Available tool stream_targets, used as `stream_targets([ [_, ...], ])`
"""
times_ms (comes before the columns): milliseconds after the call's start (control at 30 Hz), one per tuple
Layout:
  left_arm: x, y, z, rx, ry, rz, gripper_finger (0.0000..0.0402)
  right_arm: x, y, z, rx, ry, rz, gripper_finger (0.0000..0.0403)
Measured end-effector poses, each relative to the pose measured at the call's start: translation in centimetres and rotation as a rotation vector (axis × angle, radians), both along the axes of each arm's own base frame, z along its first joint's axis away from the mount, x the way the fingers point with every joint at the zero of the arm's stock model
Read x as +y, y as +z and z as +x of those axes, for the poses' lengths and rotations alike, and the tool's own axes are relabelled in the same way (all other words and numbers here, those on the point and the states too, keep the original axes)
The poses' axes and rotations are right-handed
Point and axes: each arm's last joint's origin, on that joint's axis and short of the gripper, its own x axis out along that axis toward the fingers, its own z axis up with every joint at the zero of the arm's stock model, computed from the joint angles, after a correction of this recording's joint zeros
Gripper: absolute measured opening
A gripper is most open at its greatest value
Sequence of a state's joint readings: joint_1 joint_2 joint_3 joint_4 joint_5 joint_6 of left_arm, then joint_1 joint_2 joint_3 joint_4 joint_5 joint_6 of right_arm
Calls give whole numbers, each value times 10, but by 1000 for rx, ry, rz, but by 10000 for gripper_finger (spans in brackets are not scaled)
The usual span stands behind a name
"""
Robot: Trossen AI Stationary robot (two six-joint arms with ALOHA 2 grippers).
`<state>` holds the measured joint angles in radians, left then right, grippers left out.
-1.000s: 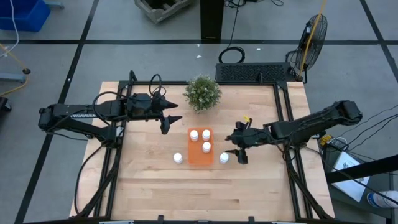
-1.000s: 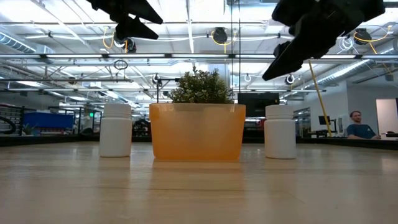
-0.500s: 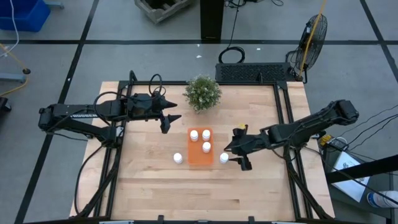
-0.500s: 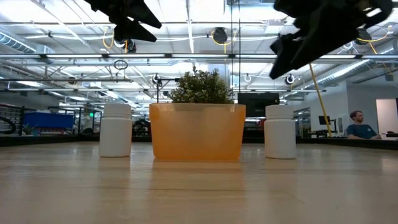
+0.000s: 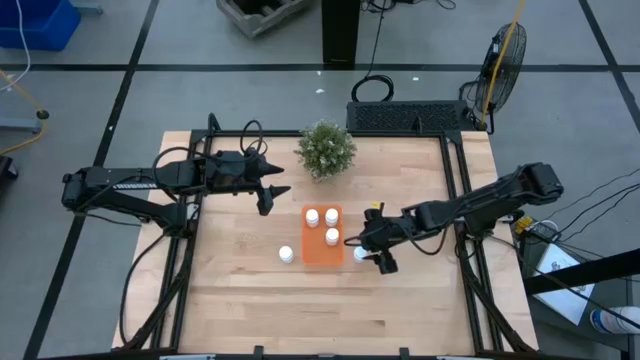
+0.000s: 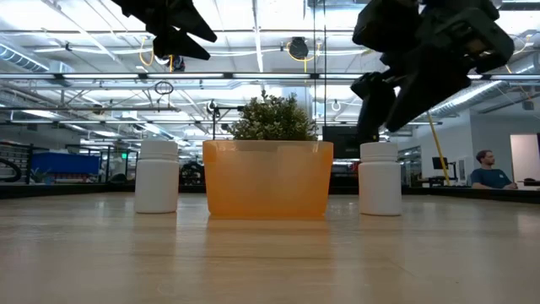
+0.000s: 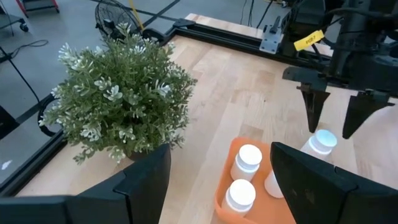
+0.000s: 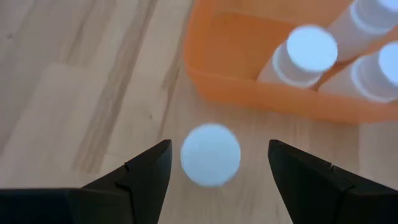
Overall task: Pick and place pill bottles into a basket
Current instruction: Put the white medicine bottle into the orange bin
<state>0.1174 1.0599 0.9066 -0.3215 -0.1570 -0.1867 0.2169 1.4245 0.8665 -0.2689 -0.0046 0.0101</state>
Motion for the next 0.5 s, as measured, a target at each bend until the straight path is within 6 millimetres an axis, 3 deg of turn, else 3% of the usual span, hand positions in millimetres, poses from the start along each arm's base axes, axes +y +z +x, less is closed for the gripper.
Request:
stream_targets([
  [300, -1, 0, 0, 5, -10, -5, 279, 2, -17, 9, 36, 17, 12, 258],
  [500, -1, 0, 0, 4, -18, -10, 283, 3, -18, 10, 36, 14, 11, 254],
])
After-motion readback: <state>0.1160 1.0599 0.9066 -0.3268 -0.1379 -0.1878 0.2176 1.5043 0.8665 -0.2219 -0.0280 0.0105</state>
